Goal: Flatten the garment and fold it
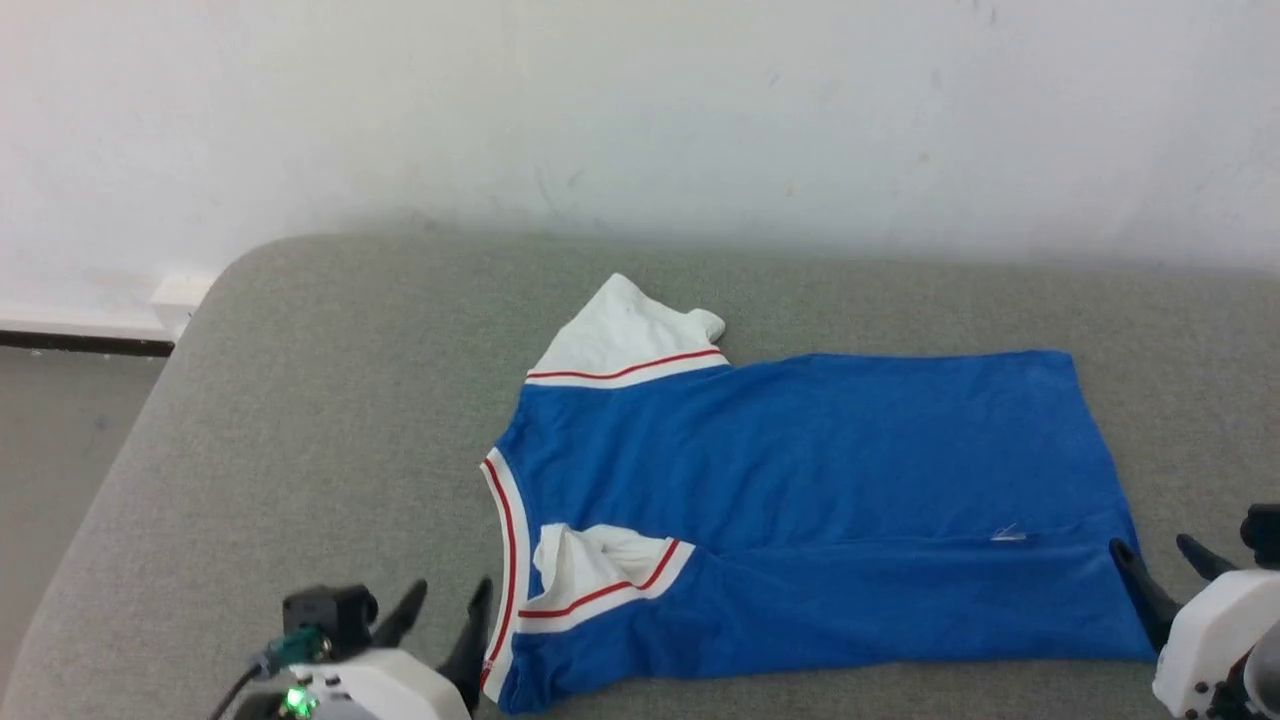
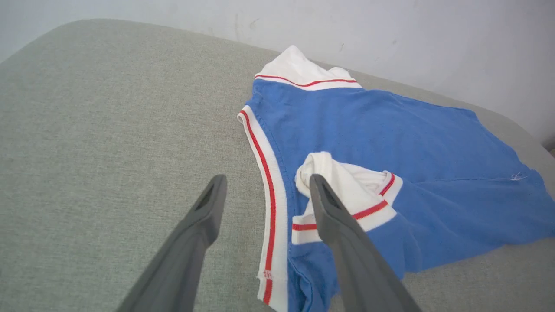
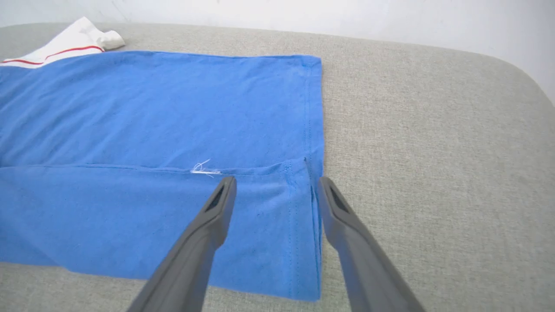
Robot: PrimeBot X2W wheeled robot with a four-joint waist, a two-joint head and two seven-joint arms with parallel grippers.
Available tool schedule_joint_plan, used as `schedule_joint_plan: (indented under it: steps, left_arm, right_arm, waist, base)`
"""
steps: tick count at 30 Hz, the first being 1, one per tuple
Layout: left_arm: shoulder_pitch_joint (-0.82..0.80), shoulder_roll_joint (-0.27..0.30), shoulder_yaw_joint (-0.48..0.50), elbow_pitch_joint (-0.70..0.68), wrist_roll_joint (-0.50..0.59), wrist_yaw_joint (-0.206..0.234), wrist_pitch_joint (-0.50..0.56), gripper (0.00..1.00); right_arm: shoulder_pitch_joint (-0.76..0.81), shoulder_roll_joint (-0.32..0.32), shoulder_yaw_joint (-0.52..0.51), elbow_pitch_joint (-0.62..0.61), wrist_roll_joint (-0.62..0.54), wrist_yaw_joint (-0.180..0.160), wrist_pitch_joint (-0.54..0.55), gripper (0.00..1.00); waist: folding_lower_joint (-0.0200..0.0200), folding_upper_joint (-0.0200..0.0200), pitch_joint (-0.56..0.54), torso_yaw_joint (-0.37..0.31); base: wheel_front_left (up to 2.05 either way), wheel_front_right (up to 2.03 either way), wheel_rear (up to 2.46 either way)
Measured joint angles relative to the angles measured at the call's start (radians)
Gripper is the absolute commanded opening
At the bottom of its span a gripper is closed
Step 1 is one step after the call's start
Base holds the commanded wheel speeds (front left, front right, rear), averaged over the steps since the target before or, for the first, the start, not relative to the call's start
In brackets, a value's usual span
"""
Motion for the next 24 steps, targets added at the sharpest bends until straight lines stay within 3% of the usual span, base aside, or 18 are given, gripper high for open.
schedule_joint_plan:
  steps: [4,8,16,21,24]
  left_arm:
    - [0.063,-0.001,-0.006,-0.081,-0.038,0.067,0.064,1.00]
    - [0.081,-0.003,-0.030,-0.097,-0.047,0.105,0.119,1.00]
    - [0.055,-0.025,-0.087,-0.020,-0.006,0.166,0.192,1.00]
    - [0.034,-0.056,-0.071,0.040,-0.015,0.171,0.176,1.00]
    - [0.023,-0.059,-0.073,0.067,-0.016,0.144,0.173,1.00]
  right_arm:
    - [0.072,0.088,-0.105,-0.102,-0.073,0.000,0.048,1.00]
    - [0.117,0.157,-0.172,-0.203,-0.126,0.000,0.096,1.00]
    - [0.163,0.208,-0.214,-0.339,-0.160,0.000,0.167,1.00]
    - [0.163,0.211,-0.223,-0.375,-0.160,0.000,0.185,1.00]
    - [0.163,0.208,-0.225,-0.382,-0.161,0.000,0.192,1.00]
  waist:
    - [0.0000,0.0000,-0.009,0.000]
    - [0.0003,0.0000,0.012,-0.004]
    - [0.0003,0.0000,0.070,-0.025]
    - [0.0003,0.0000,0.104,-0.045]
    - [0.0002,0.0000,0.123,-0.056]
  base:
    - [0.00,0.00,0.00]
    - [0.00,0.00,0.00]
    - [0.00,0.00,0.00]
    - [0.00,0.00,0.00]
    - [0.00,0.00,0.00]
